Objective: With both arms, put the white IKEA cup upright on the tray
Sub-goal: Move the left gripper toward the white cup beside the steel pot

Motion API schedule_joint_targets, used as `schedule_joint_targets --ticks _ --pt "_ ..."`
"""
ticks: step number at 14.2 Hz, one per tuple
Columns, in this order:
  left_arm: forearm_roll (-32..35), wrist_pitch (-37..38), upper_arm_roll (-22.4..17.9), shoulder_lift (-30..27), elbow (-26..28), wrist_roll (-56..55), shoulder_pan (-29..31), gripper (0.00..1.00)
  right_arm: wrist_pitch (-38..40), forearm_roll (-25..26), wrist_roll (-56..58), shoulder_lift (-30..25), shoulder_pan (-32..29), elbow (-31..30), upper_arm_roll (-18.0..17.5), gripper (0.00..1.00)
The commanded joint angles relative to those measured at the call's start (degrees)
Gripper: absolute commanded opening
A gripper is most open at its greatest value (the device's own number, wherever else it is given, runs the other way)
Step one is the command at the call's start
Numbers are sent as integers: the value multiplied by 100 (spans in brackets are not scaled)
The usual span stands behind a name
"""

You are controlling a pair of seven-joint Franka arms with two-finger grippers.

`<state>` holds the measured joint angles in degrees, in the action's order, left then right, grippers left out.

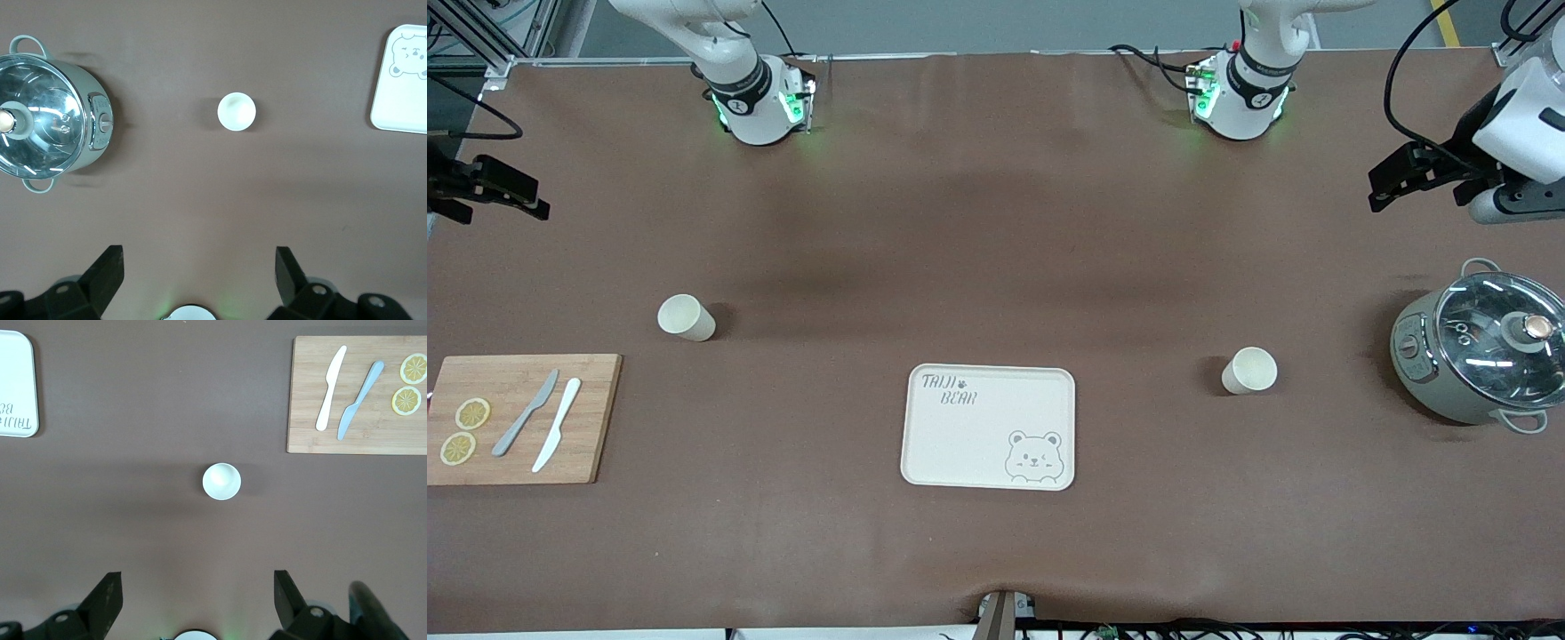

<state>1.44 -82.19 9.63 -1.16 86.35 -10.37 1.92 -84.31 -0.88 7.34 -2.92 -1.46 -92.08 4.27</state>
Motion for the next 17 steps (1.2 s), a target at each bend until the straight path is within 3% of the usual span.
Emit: schedule_joint_targets --ticks 1,13,17 --pt "-65 -25 22 -24 13 97 72 100 12 -52 -49 28 -100 68 -67 100" --pt "-39 -148 -22 283 110 -105 125 100 3 -44 -49 28 -100 68 -67 100" --pt "-39 -594 -5 661 267 -132 274 100 -164 -26 21 246 -100 304 -76 100"
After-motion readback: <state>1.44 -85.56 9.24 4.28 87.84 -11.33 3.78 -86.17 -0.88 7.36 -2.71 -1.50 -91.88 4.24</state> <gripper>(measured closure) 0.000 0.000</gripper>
